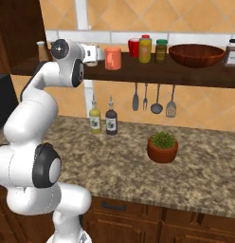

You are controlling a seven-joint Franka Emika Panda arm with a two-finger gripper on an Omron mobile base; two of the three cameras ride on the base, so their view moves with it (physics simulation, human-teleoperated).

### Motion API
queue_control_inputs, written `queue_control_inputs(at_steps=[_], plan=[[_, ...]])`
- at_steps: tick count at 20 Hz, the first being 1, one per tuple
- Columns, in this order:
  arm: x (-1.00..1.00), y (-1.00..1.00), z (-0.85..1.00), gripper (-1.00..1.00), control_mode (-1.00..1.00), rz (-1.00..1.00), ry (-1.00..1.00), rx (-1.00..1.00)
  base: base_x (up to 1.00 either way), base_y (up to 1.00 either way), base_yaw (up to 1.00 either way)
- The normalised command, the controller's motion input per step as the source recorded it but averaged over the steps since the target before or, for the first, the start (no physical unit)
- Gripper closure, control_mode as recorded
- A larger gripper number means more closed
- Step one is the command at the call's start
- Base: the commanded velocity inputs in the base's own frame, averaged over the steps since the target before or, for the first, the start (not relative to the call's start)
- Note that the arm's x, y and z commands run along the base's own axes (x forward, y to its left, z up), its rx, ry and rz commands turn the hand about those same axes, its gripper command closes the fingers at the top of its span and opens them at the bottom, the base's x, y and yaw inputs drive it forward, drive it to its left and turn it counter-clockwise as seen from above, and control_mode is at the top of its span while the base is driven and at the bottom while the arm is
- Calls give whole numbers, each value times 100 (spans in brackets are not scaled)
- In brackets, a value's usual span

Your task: Gather all objects into one cabinet and sort the glasses and bowls to opposite sides.

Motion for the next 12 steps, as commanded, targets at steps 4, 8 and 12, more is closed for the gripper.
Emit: queue_control_inputs(at_steps=[4, 8, 12], plan=[[9, -6, 2, -100, -100, 0, 0, 0, 0, 0, 0], [-42, -3, 37, -100, -100, 0, 0, 0, 0, 0, 0], [-99, -1, 51, -100, -100, 0, 0, 0, 0, 0, 0]])
